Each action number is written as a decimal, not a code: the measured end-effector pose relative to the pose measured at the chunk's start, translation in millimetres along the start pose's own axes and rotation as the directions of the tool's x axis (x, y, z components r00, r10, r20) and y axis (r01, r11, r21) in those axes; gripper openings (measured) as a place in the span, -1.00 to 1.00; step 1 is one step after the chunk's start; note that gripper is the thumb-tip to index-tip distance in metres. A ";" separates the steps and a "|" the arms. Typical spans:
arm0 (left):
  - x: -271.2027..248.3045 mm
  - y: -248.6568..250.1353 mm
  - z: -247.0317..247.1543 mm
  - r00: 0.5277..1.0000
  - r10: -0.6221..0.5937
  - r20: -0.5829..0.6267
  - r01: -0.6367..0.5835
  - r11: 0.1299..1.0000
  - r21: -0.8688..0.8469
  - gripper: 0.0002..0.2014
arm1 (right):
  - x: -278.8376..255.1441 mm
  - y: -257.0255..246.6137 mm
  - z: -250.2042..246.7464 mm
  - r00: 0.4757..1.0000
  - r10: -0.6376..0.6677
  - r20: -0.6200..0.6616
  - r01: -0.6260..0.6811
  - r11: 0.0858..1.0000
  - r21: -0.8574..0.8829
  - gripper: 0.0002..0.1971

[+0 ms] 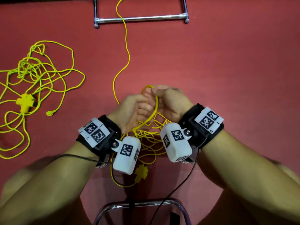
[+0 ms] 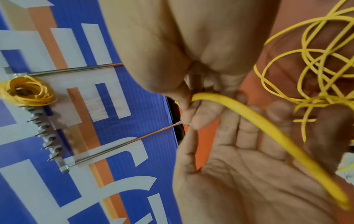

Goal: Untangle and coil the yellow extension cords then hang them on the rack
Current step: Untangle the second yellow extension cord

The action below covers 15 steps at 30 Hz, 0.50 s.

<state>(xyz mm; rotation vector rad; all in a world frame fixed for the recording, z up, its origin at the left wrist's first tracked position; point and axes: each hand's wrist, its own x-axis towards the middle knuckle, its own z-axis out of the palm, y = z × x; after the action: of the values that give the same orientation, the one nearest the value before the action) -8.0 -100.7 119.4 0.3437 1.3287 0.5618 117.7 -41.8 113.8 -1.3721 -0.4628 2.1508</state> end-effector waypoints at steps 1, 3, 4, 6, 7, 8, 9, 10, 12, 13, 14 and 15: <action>2.3 2.6 -3.9 0.998 -0.035 -0.061 0.029 0.995 -0.094 -0.55 | -3.1 -1.4 0.7 0.999 0.000 0.049 0.001 1.000 -0.018 -0.80; 10.1 5.8 -15.5 0.986 -0.065 -0.150 0.012 0.944 -0.331 -0.36 | -10.8 -2.7 3.6 0.988 -0.024 0.152 0.036 0.997 -0.075 -0.76; 13.4 6.7 -21.2 0.984 -0.048 -0.169 -0.034 0.892 -0.451 -0.28 | -15.0 -2.8 4.3 0.979 -0.022 0.205 0.043 0.995 -0.095 -0.73; 16.3 9.4 -28.7 0.982 0.047 -0.182 -0.151 0.775 -0.613 -0.29 | -21.8 -3.5 5.1 0.953 0.035 0.299 0.004 0.991 -0.130 -0.71; 16.5 11.5 -30.1 0.974 0.085 -0.211 -0.207 0.719 -0.664 -0.36 | -24.0 -4.5 5.0 0.939 0.078 0.336 -0.025 0.987 -0.160 -0.72; 15.8 14.5 -30.6 0.958 0.098 -0.269 -0.264 0.669 -0.695 -0.45 | -26.0 -5.8 4.7 0.926 0.119 0.358 -0.047 0.978 -0.205 -0.74; 15.4 17.7 -31.2 0.935 0.097 -0.341 -0.321 0.639 -0.699 -0.55 | -26.8 -6.1 4.2 0.920 0.154 0.360 -0.051 0.959 -0.280 -0.75; 15.6 19.7 -32.1 0.913 0.103 -0.395 -0.364 0.642 -0.675 -0.65 | -26.9 -5.2 4.3 0.924 0.183 0.336 -0.043 0.922 -0.386 -0.77; 13.8 21.4 -30.4 0.901 0.154 -0.406 -0.378 0.738 -0.558 -0.79 | -24.6 -1.3 5.4 0.956 0.197 0.219 -0.043 0.828 -0.560 -0.77; 12.3 21.2 -26.8 0.903 0.194 -0.383 -0.376 0.789 -0.486 -0.84 | -22.7 0.7 6.1 0.972 0.183 0.149 -0.063 0.811 -0.582 -0.78; 9.4 19.7 -21.2 0.907 0.241 -0.346 -0.381 0.821 -0.426 -0.89 | -19.6 2.7 5.8 0.984 0.156 0.085 -0.080 0.819 -0.569 -0.78; 5.5 17.8 -14.6 0.912 0.289 -0.291 -0.388 0.838 -0.384 -0.91 | -16.7 3.6 5.3 0.992 0.123 0.041 -0.083 0.844 -0.530 -0.78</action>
<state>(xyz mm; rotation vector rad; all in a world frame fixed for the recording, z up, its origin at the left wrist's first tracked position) -24.7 -84.1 121.4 0.1473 1.3167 1.2088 117.5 -54.8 126.0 -1.6325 -1.1023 2.2620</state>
